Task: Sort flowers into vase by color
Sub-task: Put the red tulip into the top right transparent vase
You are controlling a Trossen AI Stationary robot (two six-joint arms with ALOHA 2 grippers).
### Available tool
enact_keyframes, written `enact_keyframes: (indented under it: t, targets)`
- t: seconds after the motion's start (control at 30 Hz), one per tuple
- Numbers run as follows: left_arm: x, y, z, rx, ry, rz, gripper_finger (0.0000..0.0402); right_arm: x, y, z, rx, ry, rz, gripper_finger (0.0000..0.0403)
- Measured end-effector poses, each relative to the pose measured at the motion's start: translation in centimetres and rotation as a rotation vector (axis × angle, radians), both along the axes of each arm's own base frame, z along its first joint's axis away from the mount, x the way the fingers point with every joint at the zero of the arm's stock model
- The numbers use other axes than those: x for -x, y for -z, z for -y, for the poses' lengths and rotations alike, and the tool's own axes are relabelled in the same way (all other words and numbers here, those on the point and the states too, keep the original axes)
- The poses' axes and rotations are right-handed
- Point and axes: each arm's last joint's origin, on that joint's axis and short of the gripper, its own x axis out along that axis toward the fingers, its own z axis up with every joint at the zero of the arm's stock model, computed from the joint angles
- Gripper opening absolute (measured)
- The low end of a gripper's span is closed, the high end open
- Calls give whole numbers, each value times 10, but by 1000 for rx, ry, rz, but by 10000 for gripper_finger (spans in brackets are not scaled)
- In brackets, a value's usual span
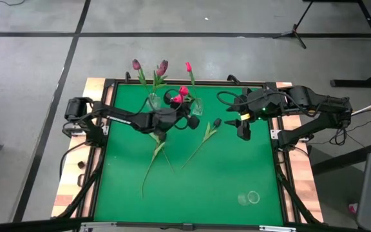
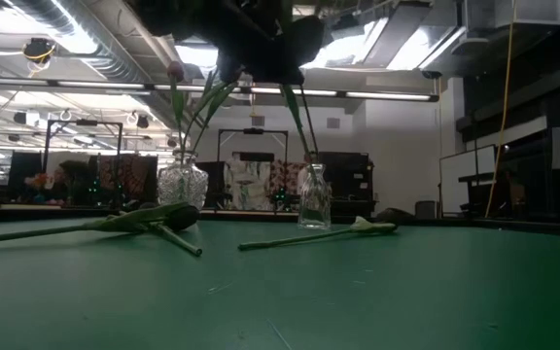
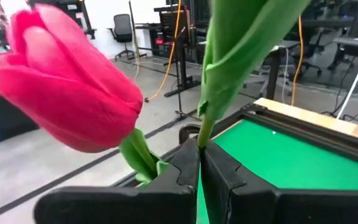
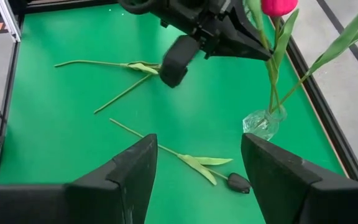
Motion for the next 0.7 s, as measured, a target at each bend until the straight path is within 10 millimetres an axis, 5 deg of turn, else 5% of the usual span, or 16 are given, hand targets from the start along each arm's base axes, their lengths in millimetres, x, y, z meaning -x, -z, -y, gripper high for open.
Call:
enact_keyframes:
  t: [0.7]
  targets:
    - [3, 13, -23, 151, 19, 4, 3, 1, 1, 0, -1, -7, -17, 234]
